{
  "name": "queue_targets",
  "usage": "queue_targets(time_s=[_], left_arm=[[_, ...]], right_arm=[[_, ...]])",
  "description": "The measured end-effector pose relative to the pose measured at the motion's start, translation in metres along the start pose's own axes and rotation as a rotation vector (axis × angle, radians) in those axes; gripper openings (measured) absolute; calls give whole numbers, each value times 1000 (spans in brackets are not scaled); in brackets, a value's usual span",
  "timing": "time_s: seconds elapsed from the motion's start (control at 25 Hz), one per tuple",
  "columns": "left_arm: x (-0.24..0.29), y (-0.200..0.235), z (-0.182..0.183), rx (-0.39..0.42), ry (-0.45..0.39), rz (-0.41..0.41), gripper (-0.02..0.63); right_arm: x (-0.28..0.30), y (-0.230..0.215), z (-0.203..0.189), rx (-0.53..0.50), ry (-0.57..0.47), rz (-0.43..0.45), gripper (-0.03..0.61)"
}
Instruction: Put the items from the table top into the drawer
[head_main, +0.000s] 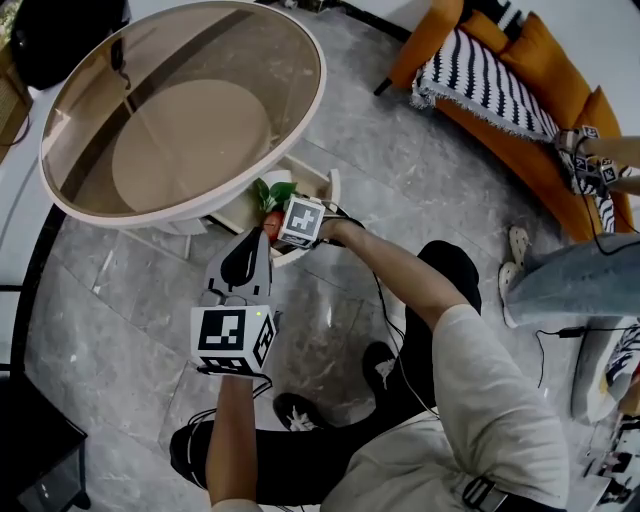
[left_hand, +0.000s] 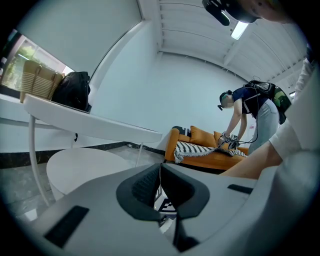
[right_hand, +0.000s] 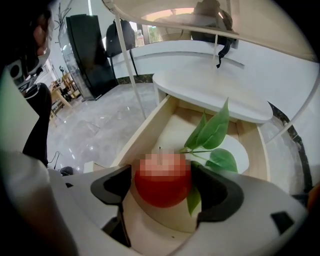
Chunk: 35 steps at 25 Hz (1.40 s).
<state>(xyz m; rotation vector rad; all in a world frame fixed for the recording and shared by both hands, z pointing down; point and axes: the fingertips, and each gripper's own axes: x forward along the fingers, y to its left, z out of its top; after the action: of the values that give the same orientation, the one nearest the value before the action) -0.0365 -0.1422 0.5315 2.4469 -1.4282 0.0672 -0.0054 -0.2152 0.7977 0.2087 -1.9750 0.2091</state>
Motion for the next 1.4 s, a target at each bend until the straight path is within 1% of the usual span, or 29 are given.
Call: queue_targets(time_s=[0.2,0.28,0.36,0.48,0.6,0.72,0.84,0.92,1.12,1.28,1.4], left_arm=[[-1,4,-1,-1,3,9,21],[0,4,-1,3,9,5,21],[0,4,-1,23,12,-6,21],[-1,12,-3,52,14,-11,21],[0,18,-6,51,18,0,21],[6,20,-5,65,24,-2,21],[13,19,-12,84,48,-4,21],[15,15,-16,99,64,-12,21],[16,13,-25,94,86,-25,21],[17,11,-34,101,112,-35,21],[18,10,-37,101,120,-38,21]], right_arm=[[-9,0,1,-15,1,11,386],[-20,-1,5,-20,-25,-5,385],[-36,-4,15,-11,-95,-30,385],[-72,-8,35,45,-251,-98,383],[-113,-15,40,149,-390,-191,383],[-144,-19,43,264,-496,-234,383],[-159,-14,40,342,-554,-220,382],[-165,-7,38,364,-589,-209,382],[-171,6,45,312,-637,-217,380],[-177,17,57,305,-694,-197,380],[-175,23,55,312,-706,-180,379]])
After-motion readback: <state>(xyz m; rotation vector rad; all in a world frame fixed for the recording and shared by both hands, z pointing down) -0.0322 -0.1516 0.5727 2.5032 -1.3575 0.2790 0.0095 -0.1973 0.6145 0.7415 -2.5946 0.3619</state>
